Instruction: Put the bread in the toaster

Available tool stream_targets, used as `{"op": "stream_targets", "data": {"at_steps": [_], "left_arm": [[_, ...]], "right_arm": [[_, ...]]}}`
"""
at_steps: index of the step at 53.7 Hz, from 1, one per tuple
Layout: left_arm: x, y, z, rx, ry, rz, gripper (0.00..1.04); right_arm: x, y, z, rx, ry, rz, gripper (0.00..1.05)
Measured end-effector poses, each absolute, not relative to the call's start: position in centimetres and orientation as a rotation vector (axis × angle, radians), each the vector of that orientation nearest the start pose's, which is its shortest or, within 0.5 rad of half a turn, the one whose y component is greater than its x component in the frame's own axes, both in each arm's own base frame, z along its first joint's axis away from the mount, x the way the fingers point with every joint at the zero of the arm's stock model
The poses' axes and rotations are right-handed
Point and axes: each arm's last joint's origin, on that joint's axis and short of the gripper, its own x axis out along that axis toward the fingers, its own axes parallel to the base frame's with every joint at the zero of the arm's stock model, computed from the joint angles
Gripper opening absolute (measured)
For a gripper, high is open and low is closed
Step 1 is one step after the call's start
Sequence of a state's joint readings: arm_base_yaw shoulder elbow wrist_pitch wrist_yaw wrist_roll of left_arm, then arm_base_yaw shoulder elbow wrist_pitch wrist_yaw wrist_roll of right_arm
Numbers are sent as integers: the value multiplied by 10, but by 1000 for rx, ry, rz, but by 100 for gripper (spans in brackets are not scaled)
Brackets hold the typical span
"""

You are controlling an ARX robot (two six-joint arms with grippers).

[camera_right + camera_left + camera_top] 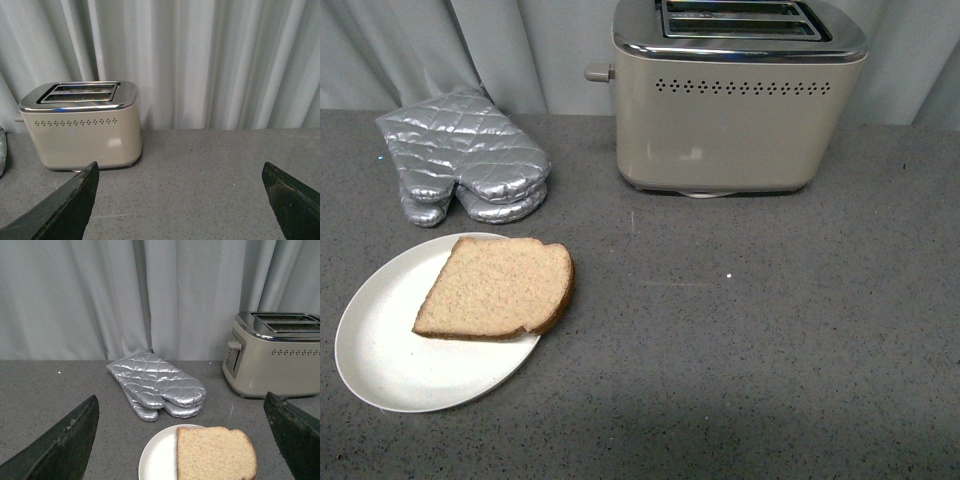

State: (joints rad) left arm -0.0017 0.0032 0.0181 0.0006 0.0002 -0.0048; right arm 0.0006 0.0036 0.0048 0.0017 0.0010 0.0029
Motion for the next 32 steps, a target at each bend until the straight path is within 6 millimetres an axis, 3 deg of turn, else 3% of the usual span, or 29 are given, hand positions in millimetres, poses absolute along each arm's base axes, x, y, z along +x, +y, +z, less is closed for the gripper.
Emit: {"op": "stream_targets", "data": {"at_steps": [32], "left_arm": [[97, 0, 169, -5, -15, -2, 98]], "right_arm": [[98, 0, 165, 2, -3, 2, 95]]}}
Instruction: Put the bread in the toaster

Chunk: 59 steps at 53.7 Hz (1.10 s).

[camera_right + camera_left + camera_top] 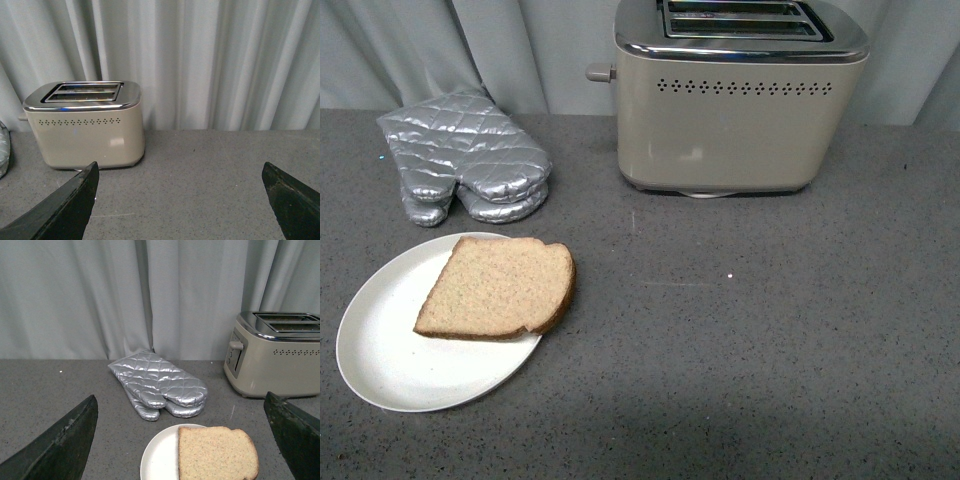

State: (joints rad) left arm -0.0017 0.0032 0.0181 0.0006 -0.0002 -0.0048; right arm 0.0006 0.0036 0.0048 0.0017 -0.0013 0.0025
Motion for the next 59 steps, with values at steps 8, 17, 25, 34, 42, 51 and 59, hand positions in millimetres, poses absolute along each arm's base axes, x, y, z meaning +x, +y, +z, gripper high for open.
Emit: {"op": "stream_targets", "data": {"at_steps": [8, 17, 25, 34, 42, 51, 59], "left_arm": [[97, 0, 169, -17, -1, 17, 98], [110, -1, 163, -182, 309, 337, 98], [137, 1, 168, -267, 350, 307, 98], [194, 5, 164, -300, 526, 210, 98], [229, 16, 147, -267, 666, 196, 98], [264, 38, 126, -254, 855, 177, 98], [282, 49, 115, -200, 948, 179, 98]], "right_arm": [[98, 0, 165, 3, -3, 2, 95], [98, 0, 165, 2, -3, 3, 95], [98, 0, 165, 3, -2, 2, 95], [98, 0, 165, 3, -2, 2, 95], [98, 0, 165, 2, -2, 2, 95], [98, 0, 165, 3, -2, 2, 95], [98, 0, 165, 2, -2, 2, 95]]}}
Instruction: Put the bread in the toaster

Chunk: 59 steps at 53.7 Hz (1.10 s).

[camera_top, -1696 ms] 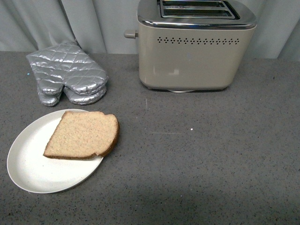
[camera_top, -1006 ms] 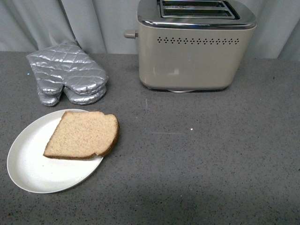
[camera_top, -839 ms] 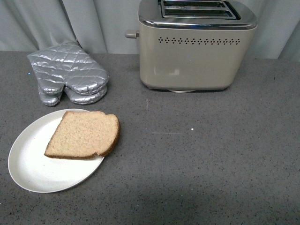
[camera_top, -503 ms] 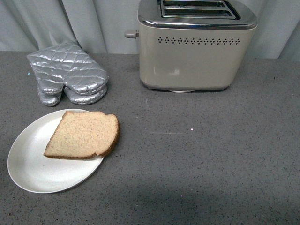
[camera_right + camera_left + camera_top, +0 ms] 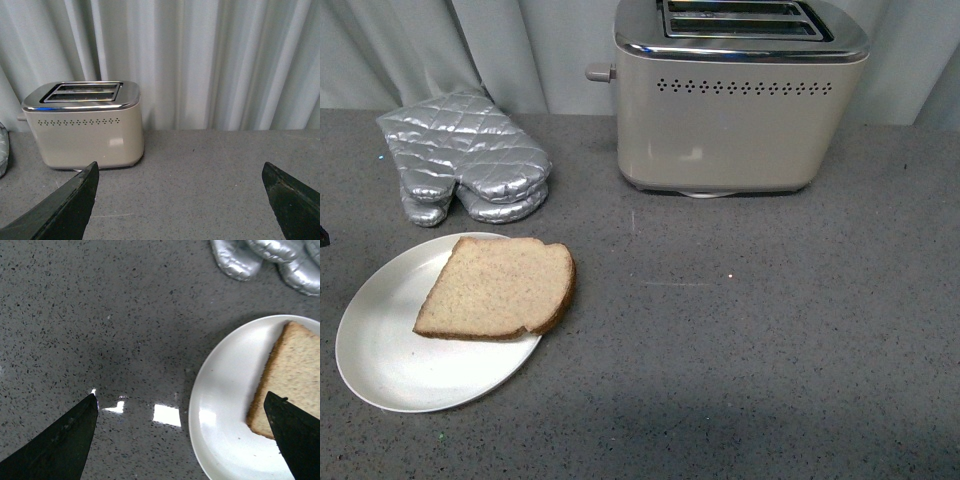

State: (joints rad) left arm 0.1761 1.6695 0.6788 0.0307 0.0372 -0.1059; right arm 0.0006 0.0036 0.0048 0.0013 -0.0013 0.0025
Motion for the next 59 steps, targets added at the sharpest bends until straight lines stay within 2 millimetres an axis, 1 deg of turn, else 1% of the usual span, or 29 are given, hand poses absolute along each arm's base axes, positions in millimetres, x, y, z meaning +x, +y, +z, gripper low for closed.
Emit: {"op": "stream_targets", "data": {"at_steps": [4, 8, 14, 24, 29, 31, 36, 37, 42, 44, 48, 54, 56, 59], "left_arm": [[291, 53, 108, -208, 995, 173, 98], [299, 57, 100, -172, 1020, 190, 98], [305, 60, 91, -170, 1068, 182, 98], [310, 58, 73, -187, 1154, 144, 98], [316, 56, 65, -184, 1188, 131, 98], [318, 55, 62, -167, 1195, 133, 96], [322, 51, 55, -165, 1234, 115, 78], [322, 49, 53, -161, 1247, 109, 72], [323, 45, 50, -157, 1269, 96, 54], [323, 45, 50, -156, 1272, 95, 51], [324, 43, 50, -150, 1276, 89, 36], [324, 40, 50, -162, 1283, 64, 20], [323, 39, 50, -169, 1285, 59, 17], [323, 37, 50, -177, 1287, 47, 6]], "right_arm": [[98, 0, 165, 2, -2, 2, 95], [98, 0, 165, 3, -2, 2, 95], [98, 0, 165, 3, -2, 2, 95], [98, 0, 165, 3, -2, 2, 95], [98, 0, 165, 3, -2, 2, 95], [98, 0, 165, 3, -2, 2, 95], [98, 0, 165, 3, -2, 2, 95], [98, 0, 165, 3, -2, 2, 95], [98, 0, 165, 2, -2, 2, 95], [98, 0, 165, 3, -2, 2, 95], [98, 0, 165, 3, -2, 2, 95], [98, 0, 165, 3, -2, 2, 95], [98, 0, 165, 2, -2, 2, 95], [98, 0, 165, 3, -2, 2, 95]]}}
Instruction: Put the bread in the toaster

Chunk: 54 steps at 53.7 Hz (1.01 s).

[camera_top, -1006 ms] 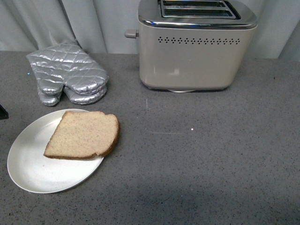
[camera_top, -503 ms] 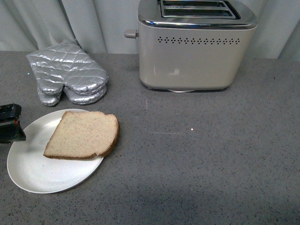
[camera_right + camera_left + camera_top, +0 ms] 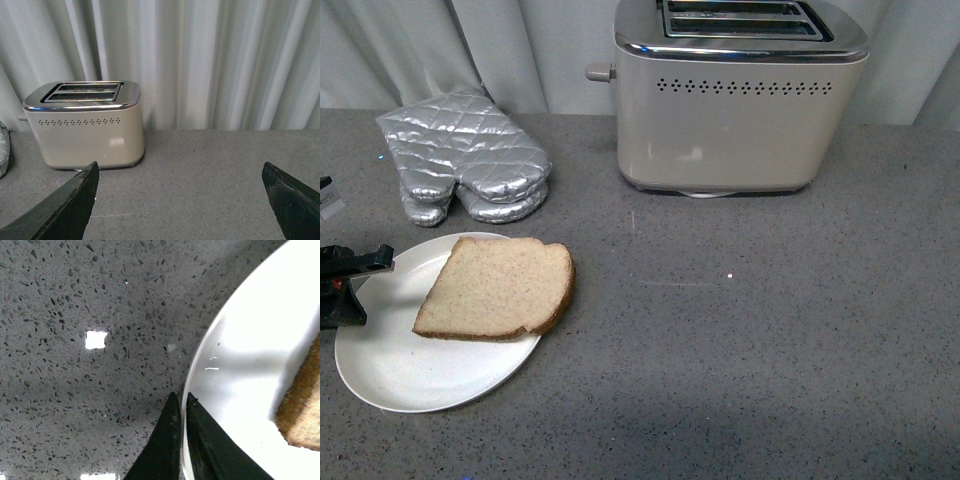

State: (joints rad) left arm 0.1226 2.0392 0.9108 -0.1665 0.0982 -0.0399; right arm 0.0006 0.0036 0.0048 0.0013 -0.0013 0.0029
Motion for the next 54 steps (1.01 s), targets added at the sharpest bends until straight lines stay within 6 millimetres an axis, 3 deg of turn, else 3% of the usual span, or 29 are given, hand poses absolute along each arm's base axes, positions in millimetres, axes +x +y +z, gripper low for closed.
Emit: {"op": "stream_targets", "data": {"at_steps": [10, 19, 34, 47, 54], "left_arm": [[319, 29, 60, -260, 1281, 9, 3], [315, 8, 71, -340, 1262, -49, 3], [328, -66, 84, -389, 1225, -191, 3], [347, -133, 68, -399, 1258, -264, 3], [357, -158, 63, -400, 1262, -289, 3]], "right_arm": [[98, 0, 165, 2, -2, 2, 95], [98, 0, 165, 3, -2, 2, 95], [98, 0, 165, 3, -2, 2, 95], [98, 0, 165, 2, -2, 2, 95], [98, 0, 165, 3, -2, 2, 95]]}}
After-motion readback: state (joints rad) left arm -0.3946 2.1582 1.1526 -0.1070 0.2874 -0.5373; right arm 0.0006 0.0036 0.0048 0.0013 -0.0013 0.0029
